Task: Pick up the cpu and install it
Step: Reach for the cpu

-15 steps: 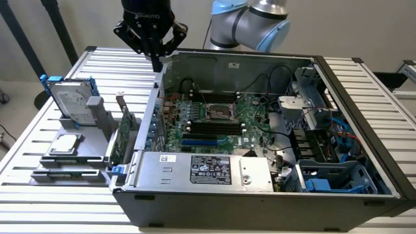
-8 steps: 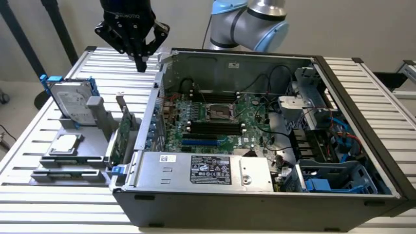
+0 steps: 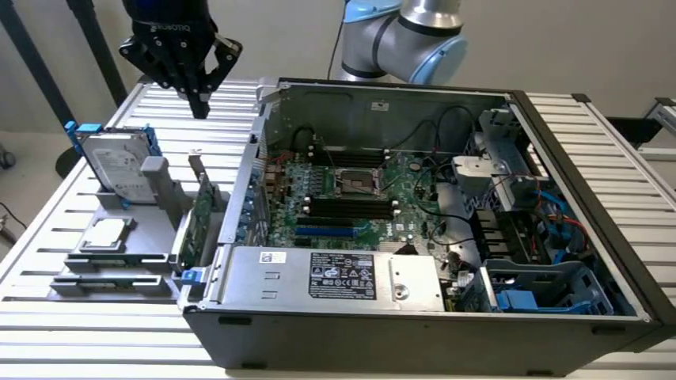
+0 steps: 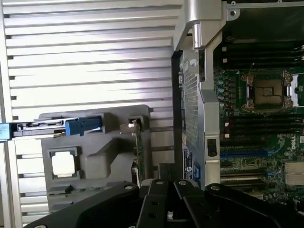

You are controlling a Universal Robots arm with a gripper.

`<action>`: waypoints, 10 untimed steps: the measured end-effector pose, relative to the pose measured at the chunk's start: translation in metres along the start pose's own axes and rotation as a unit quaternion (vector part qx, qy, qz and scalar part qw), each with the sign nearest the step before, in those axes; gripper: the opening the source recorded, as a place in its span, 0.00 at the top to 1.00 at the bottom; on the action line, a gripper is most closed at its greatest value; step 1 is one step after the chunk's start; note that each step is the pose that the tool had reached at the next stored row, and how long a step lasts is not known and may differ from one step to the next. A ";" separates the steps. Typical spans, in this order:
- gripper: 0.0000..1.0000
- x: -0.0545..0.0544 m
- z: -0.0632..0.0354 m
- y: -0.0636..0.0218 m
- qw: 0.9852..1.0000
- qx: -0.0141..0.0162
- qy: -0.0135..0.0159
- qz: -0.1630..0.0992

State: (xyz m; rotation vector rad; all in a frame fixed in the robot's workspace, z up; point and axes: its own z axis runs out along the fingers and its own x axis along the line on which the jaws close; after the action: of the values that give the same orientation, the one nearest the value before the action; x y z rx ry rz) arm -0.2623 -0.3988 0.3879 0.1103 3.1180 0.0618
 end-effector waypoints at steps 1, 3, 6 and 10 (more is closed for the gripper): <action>0.89 0.004 0.0003 -0.0003 1.000 0.001 0.000 0.000; 0.89 0.014 0.0013 -0.0010 1.000 0.002 0.000 0.000; 0.89 0.027 0.0029 -0.0021 1.000 0.004 0.000 0.000; 0.89 0.045 0.0049 -0.0034 1.000 0.007 0.000 0.000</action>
State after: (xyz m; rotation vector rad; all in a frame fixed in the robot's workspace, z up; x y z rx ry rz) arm -0.3076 -0.3988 0.3820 0.1101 3.1194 0.0393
